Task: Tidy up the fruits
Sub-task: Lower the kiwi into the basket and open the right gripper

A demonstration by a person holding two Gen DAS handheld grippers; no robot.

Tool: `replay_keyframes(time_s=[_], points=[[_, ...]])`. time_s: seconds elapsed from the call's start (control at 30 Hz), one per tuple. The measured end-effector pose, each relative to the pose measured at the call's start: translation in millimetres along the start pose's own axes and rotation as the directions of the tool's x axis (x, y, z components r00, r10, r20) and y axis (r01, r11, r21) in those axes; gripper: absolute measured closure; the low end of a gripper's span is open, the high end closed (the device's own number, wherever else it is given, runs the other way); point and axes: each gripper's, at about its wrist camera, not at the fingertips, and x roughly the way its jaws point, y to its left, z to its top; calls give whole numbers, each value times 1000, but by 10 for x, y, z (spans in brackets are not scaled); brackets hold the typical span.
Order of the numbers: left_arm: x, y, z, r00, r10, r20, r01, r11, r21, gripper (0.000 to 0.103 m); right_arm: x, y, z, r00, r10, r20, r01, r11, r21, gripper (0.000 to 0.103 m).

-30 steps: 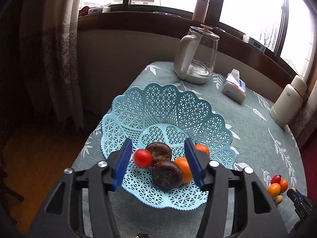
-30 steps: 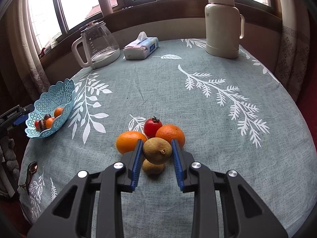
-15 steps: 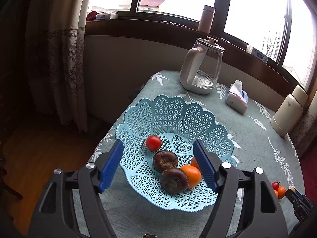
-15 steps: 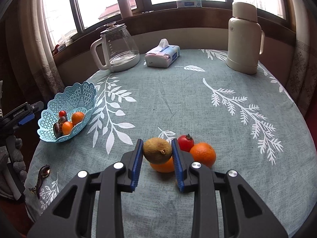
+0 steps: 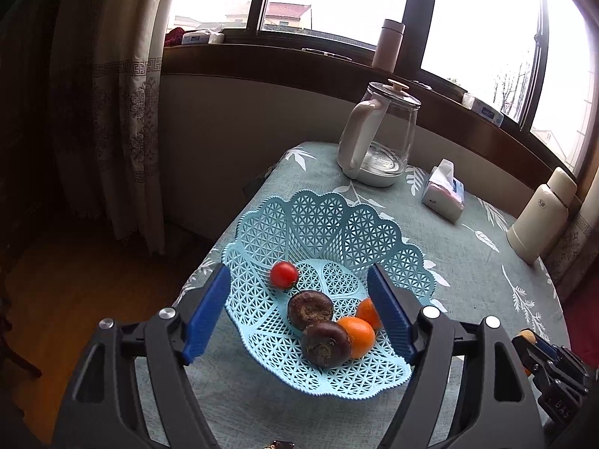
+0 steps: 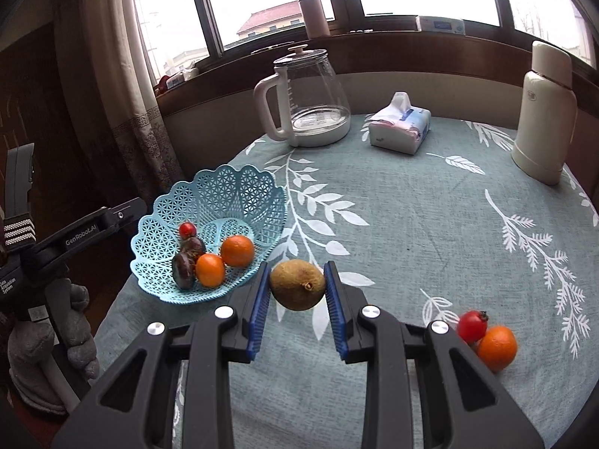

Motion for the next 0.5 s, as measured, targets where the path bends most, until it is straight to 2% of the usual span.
replay_keyframes(time_s=[0.27,0.5], points=[[-56,-28,15,1000,-2,17,2,1000,8,26,337,434,122,998,56,-28,-58,997,-59,74],[-98,43,53,1000,-3,26,4,1000,-14,26,622,693,157,996,67,-64,-72,994,-87,74]])
